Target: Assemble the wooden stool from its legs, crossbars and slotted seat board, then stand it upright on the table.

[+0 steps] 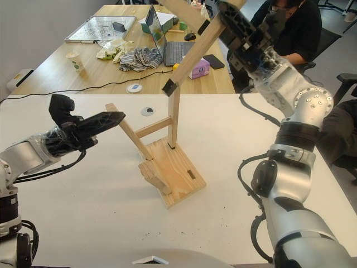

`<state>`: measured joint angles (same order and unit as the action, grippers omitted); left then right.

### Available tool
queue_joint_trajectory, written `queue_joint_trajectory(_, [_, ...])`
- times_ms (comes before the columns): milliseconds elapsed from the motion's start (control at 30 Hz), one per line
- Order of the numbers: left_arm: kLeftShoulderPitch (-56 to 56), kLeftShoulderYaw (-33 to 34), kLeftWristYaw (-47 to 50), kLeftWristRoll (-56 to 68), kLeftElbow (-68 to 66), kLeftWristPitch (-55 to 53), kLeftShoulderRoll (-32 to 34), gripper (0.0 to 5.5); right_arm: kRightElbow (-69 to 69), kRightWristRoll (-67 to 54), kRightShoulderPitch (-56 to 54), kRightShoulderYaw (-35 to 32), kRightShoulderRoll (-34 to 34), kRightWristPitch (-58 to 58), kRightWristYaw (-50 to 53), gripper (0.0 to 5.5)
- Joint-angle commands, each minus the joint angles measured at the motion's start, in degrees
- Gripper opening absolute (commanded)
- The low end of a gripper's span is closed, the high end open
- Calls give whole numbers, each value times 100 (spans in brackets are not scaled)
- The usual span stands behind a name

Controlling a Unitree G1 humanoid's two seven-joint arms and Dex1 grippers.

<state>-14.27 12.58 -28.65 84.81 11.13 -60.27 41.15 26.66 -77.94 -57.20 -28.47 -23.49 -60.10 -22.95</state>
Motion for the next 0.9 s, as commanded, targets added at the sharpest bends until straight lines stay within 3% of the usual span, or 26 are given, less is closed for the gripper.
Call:
queue_joint_trajectory(33, [-186, -714, -523, -1043, -336, 103, -155, 536, 98, 215, -133, 9, -18, 39, -147, 205])
queue_joint_trajectory(267, [-370, -1445, -1398, -2888, -1382, 701, -213, 536, -59, 353, 59, -63, 125, -23, -173, 205])
queue_joint_trajectory(400, [-609, -1156, -1623, -3639, -2089, 1818, -620, 536, -550, 381, 517, -14, 174, -134, -105, 205])
queue_joint_trajectory(600, [-1122, -719, -1476, -4425, -2989, 3243, -1272, 536, -2597, 1019, 1718, 958, -7, 216, -1308, 205])
queue_joint_trajectory(733, [-1958, -963, -1450, -5321, -4277, 4105, -1614, 536, -2863, 1326, 2089, 1249, -93, 373, -1724, 205])
queue_joint_trajectory(900, [-2844, -1625, -1336, -7171, -6387, 6175, -1341, 536, -2724, 1268, 1976, 1183, 56, 402, -1670, 205])
